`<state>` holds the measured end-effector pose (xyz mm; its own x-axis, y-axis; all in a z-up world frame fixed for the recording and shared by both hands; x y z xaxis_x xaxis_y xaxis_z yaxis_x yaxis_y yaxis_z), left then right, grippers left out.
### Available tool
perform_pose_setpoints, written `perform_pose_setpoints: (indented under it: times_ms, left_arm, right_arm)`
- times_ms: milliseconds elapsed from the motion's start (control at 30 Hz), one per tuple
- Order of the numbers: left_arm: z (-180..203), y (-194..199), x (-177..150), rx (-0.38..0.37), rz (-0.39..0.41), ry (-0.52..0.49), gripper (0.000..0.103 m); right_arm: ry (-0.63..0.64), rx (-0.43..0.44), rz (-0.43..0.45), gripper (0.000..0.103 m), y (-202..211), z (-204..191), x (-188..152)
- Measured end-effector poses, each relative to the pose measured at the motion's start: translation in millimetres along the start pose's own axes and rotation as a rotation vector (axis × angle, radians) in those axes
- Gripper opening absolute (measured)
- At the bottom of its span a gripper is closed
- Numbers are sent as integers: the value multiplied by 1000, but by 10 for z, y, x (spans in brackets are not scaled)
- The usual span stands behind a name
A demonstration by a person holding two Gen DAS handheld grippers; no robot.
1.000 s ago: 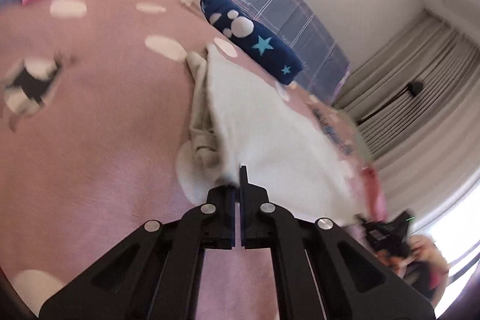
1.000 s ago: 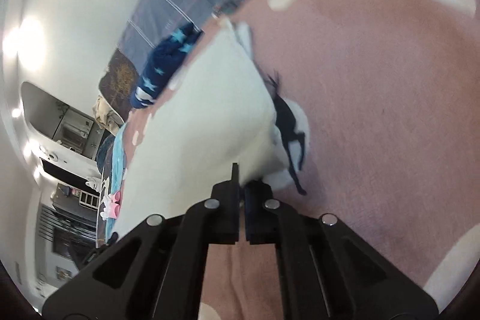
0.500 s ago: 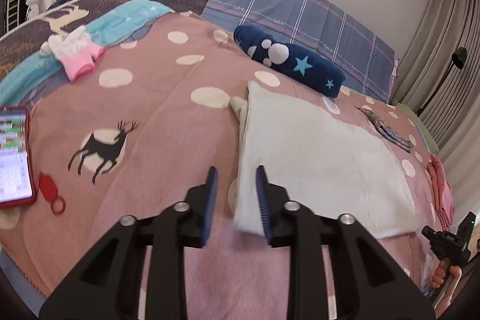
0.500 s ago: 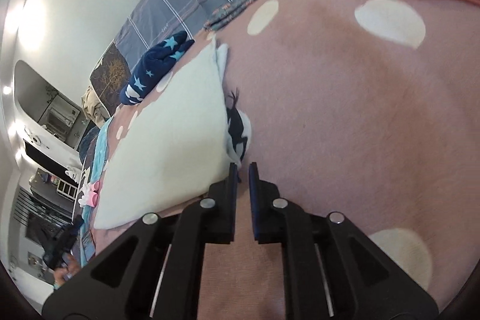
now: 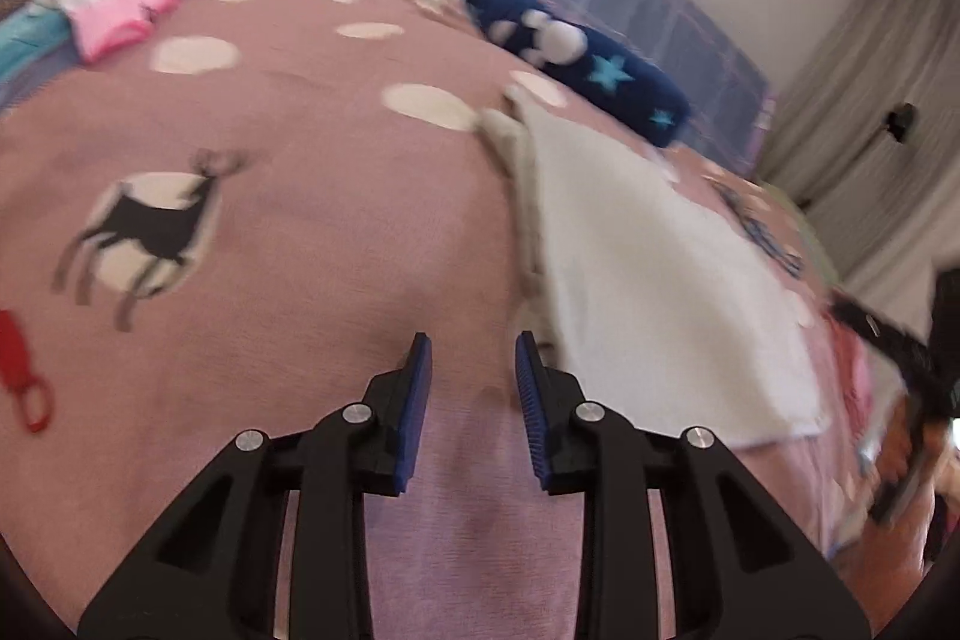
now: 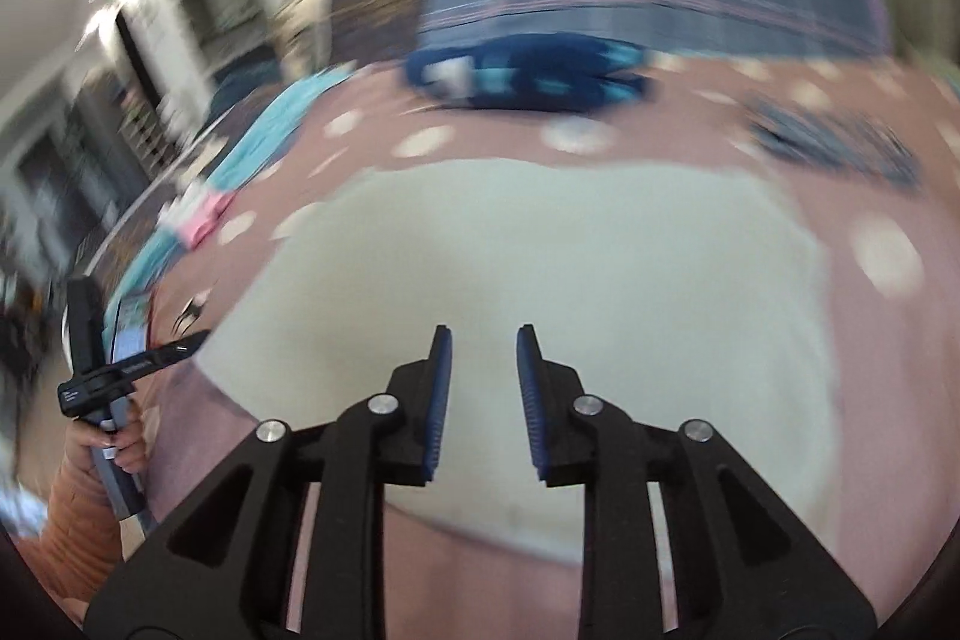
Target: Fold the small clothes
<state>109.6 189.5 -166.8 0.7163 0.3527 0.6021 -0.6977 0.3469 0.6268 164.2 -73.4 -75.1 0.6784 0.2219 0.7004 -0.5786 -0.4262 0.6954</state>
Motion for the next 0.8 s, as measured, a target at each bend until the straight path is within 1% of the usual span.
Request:
perform_pose_setpoints:
  times_ms: [67,133,233,267,333,400,467,533,633,700,800]
  left_arm:
    - [91,-36,-3,-108,-9,-5,28]
    - [158,-82,-14,-194,-23,0,28]
    - [211,-140,-41,-273,-43,24,31]
    - [215,-146,-46,-302,-45,32,32]
    - [198,-142,-56,-358,-49,53,33]
    - [176,-160,-62,-387,-59,76,33]
    - [174,-172,-64,-390,-63,73,33]
    - [193,-164,-64,-391,-60,63,33]
    - [196,-149,-80,-396,-65,56,33]
    - [172,-111,-99,-403,-72,52,33]
    - [146,-81,-120,-420,-83,48,34]
  right_arm:
    - [89,12,-29,33,-230,-343,185]
    - [146,33,-81,35,-536,-679,357]
    - [134,92,-176,35,-990,-1049,552]
    - [147,95,-200,35,-1167,-1193,632]
    - [198,75,-218,35,-1400,-1395,741]
    - [252,47,-237,35,-1633,-1575,822]
    - [293,18,-263,35,-1816,-1668,855]
    - [367,-34,-278,35,-2023,-1777,876]
    - [471,-94,-313,35,-2237,-1833,824]
    - [500,-123,-340,35,-2374,-1803,790]
    - [500,-125,-361,35,-2506,-1755,772]
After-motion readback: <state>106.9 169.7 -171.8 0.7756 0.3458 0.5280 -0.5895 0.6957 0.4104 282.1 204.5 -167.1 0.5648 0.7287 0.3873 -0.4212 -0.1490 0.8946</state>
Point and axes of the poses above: each gripper's, at about its wrist camera, not at the fingertips, and y roughly against the way its jaws point, z to its right, x to its top, the point moved 7 cm from there along -y, roughly the way its jaws point, and after that the axes turned 2 degrees about -x, right-handed, at the moved point
